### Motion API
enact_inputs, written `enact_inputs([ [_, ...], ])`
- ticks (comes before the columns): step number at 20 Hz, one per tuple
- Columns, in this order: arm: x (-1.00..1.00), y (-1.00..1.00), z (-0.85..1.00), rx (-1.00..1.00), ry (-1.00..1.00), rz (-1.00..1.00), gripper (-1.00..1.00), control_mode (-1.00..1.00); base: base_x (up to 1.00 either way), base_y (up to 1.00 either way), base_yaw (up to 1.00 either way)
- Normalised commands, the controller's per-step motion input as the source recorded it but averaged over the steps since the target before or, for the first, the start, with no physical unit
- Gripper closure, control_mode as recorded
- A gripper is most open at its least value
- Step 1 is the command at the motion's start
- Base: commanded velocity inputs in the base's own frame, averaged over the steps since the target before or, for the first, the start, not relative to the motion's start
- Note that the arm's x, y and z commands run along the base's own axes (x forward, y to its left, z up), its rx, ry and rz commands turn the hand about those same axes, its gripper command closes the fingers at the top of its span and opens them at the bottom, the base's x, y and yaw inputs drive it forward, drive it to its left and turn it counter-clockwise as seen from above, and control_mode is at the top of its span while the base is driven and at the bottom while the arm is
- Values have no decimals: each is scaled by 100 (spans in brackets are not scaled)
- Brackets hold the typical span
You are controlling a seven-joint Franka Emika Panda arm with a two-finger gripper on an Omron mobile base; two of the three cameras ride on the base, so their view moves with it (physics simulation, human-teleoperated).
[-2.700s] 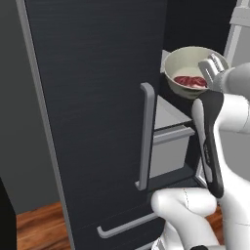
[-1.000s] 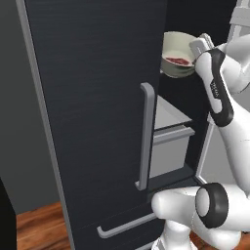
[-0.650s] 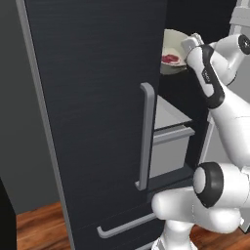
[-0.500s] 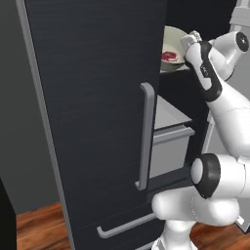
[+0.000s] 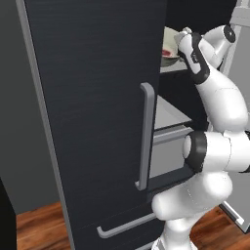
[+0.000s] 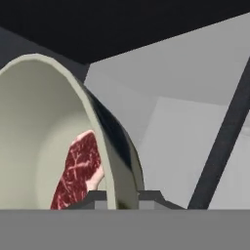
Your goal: Place one of the steaks on the plate and the other in the bowl. Then place the bowl in the fridge.
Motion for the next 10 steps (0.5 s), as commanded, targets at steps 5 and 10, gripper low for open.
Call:
enact_inputs([
  [5,49,0,-15,5,6,0,100,-100,0,0,0],
  [10,52,12,-33,0,0,0,100,-100,0,0,0],
])
